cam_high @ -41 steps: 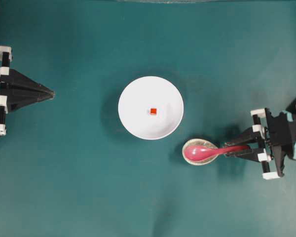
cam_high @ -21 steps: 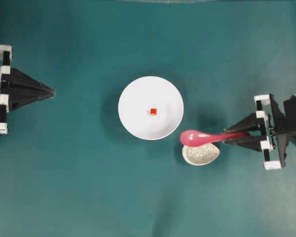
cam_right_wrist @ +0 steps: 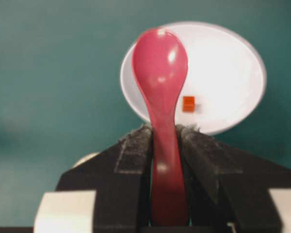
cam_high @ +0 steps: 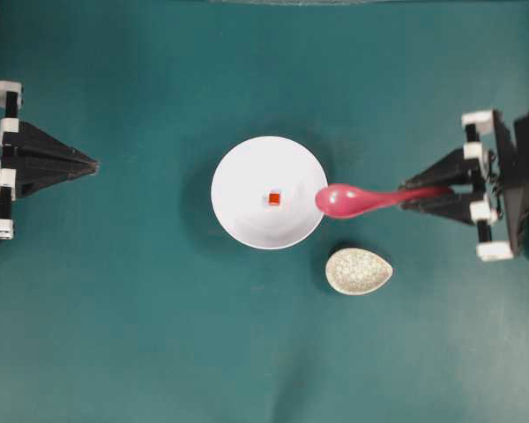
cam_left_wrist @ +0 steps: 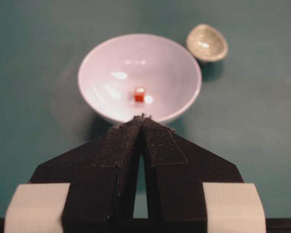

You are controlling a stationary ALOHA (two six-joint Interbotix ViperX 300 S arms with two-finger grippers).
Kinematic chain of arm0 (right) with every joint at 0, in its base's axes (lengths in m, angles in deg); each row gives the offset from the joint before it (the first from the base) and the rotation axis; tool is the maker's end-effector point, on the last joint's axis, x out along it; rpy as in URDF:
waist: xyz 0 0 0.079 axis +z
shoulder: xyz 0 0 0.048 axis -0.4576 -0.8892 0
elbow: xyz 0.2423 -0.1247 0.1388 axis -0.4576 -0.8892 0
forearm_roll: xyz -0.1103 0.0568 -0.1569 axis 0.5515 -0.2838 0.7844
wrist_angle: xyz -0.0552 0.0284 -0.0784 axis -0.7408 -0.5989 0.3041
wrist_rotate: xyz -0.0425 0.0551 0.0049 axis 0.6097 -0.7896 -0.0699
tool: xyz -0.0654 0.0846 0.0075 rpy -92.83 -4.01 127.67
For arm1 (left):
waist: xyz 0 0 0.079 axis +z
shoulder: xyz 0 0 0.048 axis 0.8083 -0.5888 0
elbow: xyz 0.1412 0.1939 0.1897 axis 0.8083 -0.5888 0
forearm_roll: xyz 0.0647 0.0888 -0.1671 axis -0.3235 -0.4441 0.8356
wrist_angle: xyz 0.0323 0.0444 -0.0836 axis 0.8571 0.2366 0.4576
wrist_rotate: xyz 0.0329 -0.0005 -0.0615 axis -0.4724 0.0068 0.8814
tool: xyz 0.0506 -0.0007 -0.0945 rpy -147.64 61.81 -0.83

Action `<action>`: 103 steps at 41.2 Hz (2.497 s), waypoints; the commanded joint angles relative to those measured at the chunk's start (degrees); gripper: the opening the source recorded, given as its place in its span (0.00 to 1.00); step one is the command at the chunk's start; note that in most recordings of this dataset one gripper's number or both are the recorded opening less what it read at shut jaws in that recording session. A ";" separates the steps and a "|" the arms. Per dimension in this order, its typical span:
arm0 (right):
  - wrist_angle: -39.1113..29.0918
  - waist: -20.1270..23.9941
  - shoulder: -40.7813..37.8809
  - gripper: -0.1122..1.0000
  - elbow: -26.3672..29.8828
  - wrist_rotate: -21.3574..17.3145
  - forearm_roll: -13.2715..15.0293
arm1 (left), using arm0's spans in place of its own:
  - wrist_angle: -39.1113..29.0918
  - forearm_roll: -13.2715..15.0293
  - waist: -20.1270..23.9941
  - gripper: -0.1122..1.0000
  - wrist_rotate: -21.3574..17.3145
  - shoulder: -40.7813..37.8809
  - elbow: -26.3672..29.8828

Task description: Grip the spoon and scoop the red block from the bowl with right arm.

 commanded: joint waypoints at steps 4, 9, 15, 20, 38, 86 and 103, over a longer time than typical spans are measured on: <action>-13.27 -5.19 0.79 0.32 7.91 0.00 0.09 | 0.26 -0.09 0.18 0.10 0.09 -0.44 1.76; -20.57 -7.29 -0.79 0.32 12.48 -0.09 0.09 | 0.26 -0.09 0.18 0.10 0.18 -0.44 1.85; -27.42 -8.88 -4.39 0.32 17.75 -0.44 0.09 | 0.26 -0.09 0.18 0.10 0.44 -0.44 1.85; -32.78 -10.02 -9.32 0.32 21.97 -2.64 0.09 | 0.35 -0.09 0.18 0.10 0.44 -0.44 1.85; -42.71 -10.81 -25.58 0.32 34.89 -8.70 5.19 | 0.26 -0.09 0.18 0.10 0.44 -0.44 1.85; -50.01 -9.32 -44.30 0.32 45.62 -7.73 12.13 | 0.53 -0.18 0.18 0.10 0.35 -0.44 1.85; -48.08 -8.53 -48.52 0.32 50.45 -7.82 12.74 | 0.70 -0.09 0.18 0.10 0.35 -0.44 1.85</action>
